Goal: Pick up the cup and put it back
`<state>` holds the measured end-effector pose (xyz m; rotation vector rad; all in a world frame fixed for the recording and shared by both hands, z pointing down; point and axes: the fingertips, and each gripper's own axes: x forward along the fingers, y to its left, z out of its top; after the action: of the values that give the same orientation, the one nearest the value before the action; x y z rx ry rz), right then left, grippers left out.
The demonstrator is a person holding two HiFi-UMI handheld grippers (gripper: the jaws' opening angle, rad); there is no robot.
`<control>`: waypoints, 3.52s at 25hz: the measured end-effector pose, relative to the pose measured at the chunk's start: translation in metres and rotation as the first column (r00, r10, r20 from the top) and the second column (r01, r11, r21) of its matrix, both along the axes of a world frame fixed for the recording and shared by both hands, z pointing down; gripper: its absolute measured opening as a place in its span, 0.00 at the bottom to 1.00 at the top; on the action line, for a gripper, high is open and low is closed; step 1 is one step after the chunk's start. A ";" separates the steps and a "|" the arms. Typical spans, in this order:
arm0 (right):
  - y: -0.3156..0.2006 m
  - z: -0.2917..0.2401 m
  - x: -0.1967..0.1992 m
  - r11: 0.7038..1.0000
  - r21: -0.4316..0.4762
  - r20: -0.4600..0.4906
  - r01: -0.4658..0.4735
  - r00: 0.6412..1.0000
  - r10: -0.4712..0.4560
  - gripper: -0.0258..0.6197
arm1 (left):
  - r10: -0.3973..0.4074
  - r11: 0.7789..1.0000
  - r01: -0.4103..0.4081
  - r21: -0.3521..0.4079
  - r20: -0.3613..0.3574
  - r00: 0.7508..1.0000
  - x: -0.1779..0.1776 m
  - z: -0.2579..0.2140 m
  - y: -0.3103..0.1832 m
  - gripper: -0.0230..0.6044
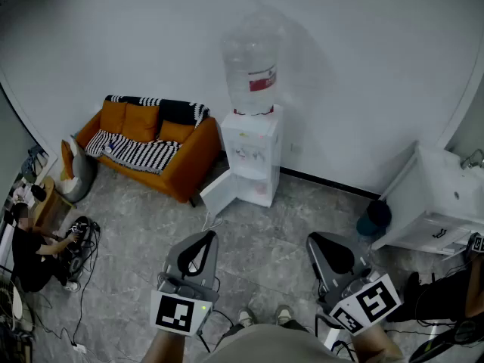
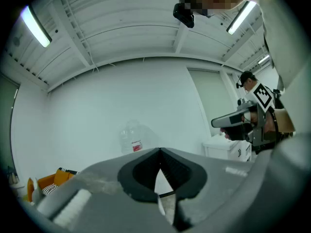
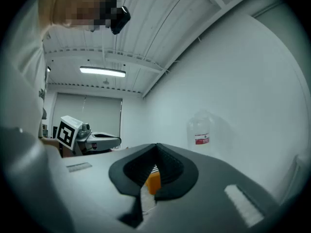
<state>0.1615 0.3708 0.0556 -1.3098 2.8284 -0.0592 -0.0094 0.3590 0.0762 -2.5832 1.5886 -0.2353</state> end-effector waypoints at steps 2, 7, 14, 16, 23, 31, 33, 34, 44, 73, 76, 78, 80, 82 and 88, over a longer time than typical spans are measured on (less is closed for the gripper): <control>-0.002 0.003 0.005 1.000 -0.003 -0.003 -0.004 1.000 0.004 0.04 | -0.002 1.000 0.002 -0.001 -0.004 1.000 0.005 0.001 -0.002 0.04; -0.008 0.000 0.021 1.000 0.004 0.045 -0.010 0.999 0.010 0.04 | -0.008 1.000 0.008 -0.003 -0.003 1.000 0.016 0.002 -0.007 0.04; -0.016 0.002 0.036 1.000 -0.003 0.033 0.000 0.999 0.000 0.04 | 0.005 1.000 -0.005 0.001 -0.009 1.000 0.036 0.000 -0.009 0.04; -0.018 0.001 0.040 1.000 0.004 0.048 0.004 0.999 -0.004 0.04 | -0.003 1.000 0.003 -0.006 -0.009 1.000 0.041 -0.001 -0.011 0.04; -0.030 0.001 0.061 1.000 0.025 0.067 -0.001 0.998 -0.001 0.45 | -0.026 1.000 0.026 0.006 -0.006 1.000 0.052 -0.001 -0.020 0.04; -0.033 0.012 0.081 0.997 0.020 0.050 0.069 0.996 -0.070 0.44 | -0.073 0.997 0.073 0.031 0.020 0.997 0.075 0.005 -0.023 0.04; -0.034 0.019 0.084 0.997 0.013 0.040 0.081 0.996 -0.081 0.45 | -0.080 0.996 0.079 0.030 0.016 0.997 0.082 0.009 -0.024 0.04; -0.036 0.021 0.084 0.996 0.005 0.045 0.087 0.995 -0.087 0.45 | -0.080 0.996 0.079 0.030 0.020 0.997 0.085 0.011 -0.025 0.04; -0.065 0.036 0.084 0.993 -0.028 0.122 0.118 0.986 -0.114 0.47 | -0.089 0.996 0.089 0.003 0.012 0.996 0.094 0.027 -0.044 0.04; -0.337 0.060 -0.105 0.995 -0.099 0.001 -0.011 1.000 0.011 0.47 | 0.071 0.995 -0.070 -0.065 0.011 0.997 -0.081 0.047 -0.339 0.04; -0.374 0.066 -0.122 0.992 -0.113 -0.011 -0.052 0.999 0.051 0.47 | 0.099 0.992 -0.098 -0.079 0.011 0.995 -0.100 0.054 -0.377 0.04; -0.396 0.070 -0.132 0.990 -0.116 -0.024 -0.075 0.997 0.072 0.47 | 0.114 0.990 -0.114 -0.086 0.003 0.993 -0.110 0.058 -0.399 0.04; -0.413 0.073 -0.140 0.989 -0.118 -0.036 -0.092 0.995 0.089 0.47 | 0.127 0.987 -0.127 -0.094 -0.002 0.992 -0.119 0.062 -0.418 0.04; -0.426 0.075 -0.146 0.987 -0.118 -0.045 -0.107 0.994 0.102 0.47 | 0.140 0.985 -0.140 -0.099 -0.006 0.990 -0.125 0.064 -0.434 0.04; -0.452 0.080 -0.151 0.982 -0.115 -0.066 -0.150 0.987 0.143 0.47 | 0.164 0.981 -0.167 -0.104 -0.032 0.986 -0.128 0.072 -0.460 0.04</control>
<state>0.0109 -0.0808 0.1355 -1.5656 2.8040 -0.1943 -0.1377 -0.1012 0.1482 -2.7900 1.3932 -0.2839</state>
